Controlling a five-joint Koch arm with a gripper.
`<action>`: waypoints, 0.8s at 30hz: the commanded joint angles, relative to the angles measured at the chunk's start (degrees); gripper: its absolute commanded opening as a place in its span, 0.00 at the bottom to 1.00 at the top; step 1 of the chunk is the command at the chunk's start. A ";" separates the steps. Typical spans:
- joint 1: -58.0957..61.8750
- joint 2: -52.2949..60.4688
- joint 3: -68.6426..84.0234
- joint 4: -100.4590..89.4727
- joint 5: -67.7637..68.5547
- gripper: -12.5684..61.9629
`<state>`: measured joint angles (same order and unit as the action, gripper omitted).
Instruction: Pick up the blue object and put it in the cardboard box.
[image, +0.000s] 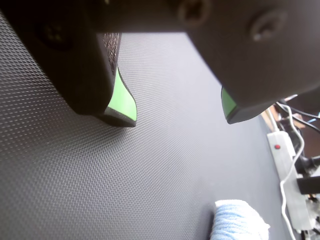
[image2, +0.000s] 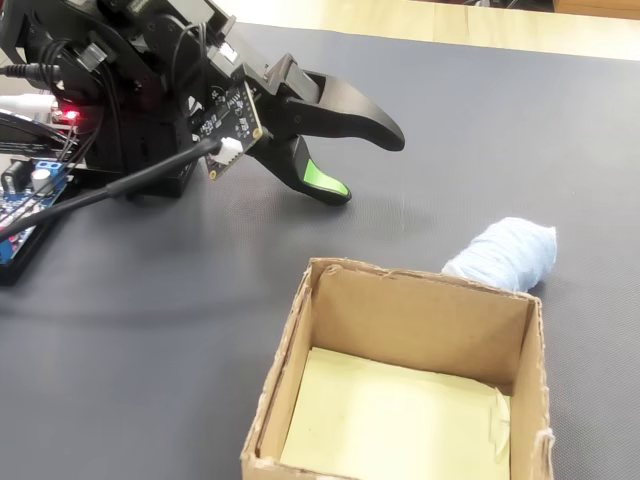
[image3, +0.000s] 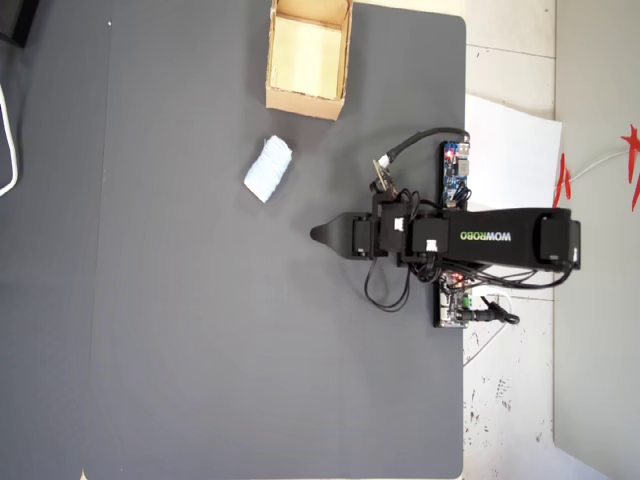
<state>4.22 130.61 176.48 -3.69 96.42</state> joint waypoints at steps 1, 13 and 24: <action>0.00 5.01 2.20 6.50 0.97 0.63; -0.26 5.01 2.20 6.42 1.14 0.62; -0.35 5.01 2.20 5.89 1.23 0.62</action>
<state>3.87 130.61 176.48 -3.60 96.42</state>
